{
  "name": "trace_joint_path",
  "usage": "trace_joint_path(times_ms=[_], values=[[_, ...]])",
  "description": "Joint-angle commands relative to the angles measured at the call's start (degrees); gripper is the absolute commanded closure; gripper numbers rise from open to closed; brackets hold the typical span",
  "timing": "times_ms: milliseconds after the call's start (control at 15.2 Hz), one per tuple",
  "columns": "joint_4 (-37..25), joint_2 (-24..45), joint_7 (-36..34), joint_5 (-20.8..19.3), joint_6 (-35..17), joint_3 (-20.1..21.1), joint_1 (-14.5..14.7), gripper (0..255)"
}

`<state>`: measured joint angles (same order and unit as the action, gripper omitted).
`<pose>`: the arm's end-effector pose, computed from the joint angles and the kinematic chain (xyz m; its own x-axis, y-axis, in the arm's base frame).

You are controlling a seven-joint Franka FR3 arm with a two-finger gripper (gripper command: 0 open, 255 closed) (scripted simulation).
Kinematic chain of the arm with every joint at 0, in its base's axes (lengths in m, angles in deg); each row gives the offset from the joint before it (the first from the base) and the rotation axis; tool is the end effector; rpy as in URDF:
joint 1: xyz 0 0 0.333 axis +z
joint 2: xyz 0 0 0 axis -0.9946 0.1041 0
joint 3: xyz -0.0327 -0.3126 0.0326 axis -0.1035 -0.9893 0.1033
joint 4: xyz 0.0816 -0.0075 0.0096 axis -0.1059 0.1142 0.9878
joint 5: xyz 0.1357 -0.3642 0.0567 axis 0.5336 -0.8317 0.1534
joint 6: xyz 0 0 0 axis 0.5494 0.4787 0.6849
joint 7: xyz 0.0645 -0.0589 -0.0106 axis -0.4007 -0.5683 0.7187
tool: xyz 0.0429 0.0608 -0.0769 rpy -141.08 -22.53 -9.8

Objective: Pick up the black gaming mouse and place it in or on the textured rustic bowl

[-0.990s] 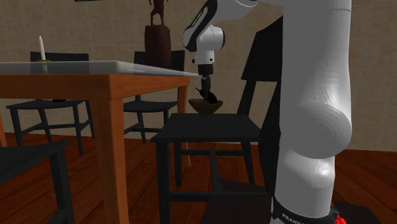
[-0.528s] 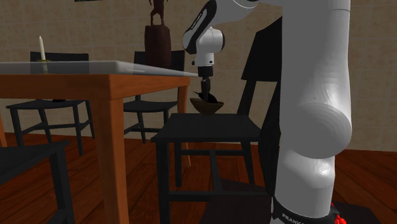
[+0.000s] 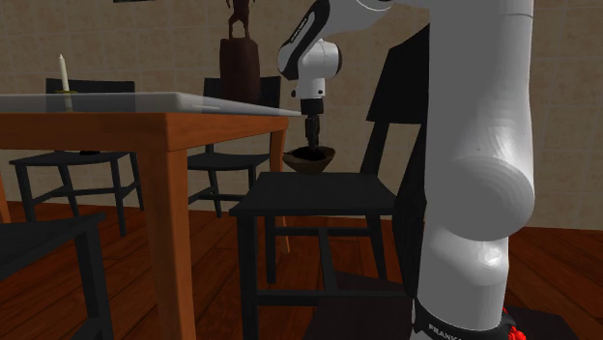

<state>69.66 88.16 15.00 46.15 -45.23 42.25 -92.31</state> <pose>0.3824 -0.4357 0.4790 0.9848 0.1690 -0.0398 0.1716 -0.9825 0.0727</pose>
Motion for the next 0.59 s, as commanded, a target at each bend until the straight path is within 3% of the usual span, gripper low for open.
trace_joint_path(times_ms=[0,132,528], values=[[-2.23,-0.77,-0.42,-0.53,2.86,0.10,0.25,0],[-5.05,-1.44,-0.72,-0.96,6.20,0.21,0.46,0],[-5.05,-1.44,-0.72,-0.96,6.20,0.21,0.47,0]])
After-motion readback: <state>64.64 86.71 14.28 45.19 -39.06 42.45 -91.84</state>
